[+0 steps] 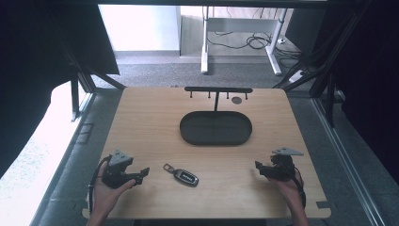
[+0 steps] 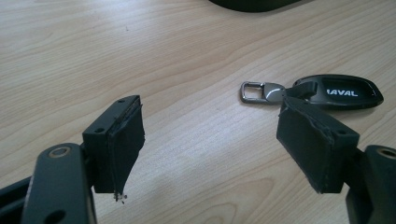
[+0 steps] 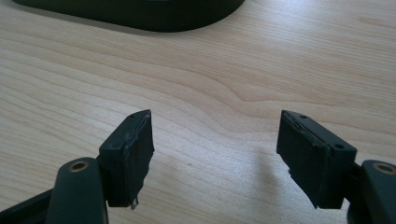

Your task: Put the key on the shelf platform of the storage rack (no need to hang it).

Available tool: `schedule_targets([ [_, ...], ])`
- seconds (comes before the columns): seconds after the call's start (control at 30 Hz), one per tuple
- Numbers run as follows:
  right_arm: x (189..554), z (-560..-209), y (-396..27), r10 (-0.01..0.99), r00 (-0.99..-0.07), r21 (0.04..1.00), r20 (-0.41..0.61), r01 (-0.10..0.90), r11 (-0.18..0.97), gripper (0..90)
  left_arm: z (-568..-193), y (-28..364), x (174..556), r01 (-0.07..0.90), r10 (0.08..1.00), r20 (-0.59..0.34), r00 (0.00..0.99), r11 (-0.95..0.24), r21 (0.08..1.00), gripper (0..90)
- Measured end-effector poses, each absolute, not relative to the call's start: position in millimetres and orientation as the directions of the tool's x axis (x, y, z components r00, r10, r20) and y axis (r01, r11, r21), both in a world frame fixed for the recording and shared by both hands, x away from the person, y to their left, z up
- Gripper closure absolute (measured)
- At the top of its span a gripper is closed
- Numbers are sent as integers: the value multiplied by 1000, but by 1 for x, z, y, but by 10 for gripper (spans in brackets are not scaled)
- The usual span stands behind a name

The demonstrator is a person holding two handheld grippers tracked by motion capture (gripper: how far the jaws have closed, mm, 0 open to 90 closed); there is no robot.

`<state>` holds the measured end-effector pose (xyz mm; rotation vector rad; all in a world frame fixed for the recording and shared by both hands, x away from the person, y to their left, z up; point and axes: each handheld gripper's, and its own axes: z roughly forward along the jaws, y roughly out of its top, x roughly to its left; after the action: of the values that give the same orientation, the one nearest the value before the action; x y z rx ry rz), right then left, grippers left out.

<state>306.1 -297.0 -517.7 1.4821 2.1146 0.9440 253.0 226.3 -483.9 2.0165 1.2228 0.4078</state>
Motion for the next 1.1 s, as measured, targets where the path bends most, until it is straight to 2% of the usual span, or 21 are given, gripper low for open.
schedule_targets([
  [0.4,306,-499,-292,913,-399,728,84,650,217,327,-482,226,255,629,863,-100,495,-276,727,234],
  [0.8,310,-469,-268,853,-522,695,26,623,360,374,-483,225,254,631,858,-103,504,-284,722,233],
  [1.1,312,-451,-246,804,-593,659,41,621,424,369,-485,223,255,634,855,-104,507,-289,717,233],
])
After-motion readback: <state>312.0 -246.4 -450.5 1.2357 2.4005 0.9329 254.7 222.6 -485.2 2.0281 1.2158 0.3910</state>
